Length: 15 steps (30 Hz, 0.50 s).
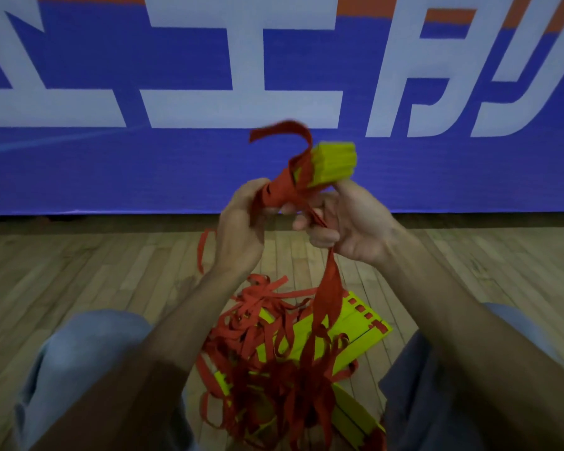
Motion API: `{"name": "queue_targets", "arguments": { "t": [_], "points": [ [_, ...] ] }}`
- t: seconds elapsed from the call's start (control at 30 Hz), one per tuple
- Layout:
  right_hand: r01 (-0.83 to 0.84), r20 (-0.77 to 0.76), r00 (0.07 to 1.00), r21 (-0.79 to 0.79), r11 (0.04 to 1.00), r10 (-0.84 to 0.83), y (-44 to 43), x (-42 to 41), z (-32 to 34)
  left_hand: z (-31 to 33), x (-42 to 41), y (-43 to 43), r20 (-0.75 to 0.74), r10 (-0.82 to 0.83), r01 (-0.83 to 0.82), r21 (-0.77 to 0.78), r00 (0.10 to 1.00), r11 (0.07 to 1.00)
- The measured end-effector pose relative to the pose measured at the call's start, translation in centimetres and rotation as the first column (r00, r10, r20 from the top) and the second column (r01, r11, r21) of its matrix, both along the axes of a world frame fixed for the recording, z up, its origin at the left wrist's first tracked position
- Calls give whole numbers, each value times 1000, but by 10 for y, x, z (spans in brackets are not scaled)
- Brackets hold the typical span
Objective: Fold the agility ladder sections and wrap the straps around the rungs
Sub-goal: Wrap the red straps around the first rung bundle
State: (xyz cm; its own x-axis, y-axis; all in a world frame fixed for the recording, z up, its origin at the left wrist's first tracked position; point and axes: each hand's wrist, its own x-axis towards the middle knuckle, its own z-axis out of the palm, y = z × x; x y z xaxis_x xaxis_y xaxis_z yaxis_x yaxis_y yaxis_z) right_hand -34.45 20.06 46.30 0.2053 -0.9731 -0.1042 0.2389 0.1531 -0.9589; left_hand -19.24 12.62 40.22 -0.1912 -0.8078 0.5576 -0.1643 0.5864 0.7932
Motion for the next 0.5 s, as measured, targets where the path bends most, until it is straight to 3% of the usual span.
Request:
{"name": "queue_targets", "arguments": {
  "t": [0.17,0.3,0.5],
  "points": [
    [203,-215,933,-351,914,-289,-2,-1,6,4,4,1,-26,1,4,181,1000,984],
    [259,-484,637,-599,758,-600,-9,-9,-5,5,-5,11,5,-59,56,255,998,965],
    [121,-563,487,-714,690,-668,-13,-30,-17,8,-7,8,54,-78,50,398,995,916]
  ]
}}
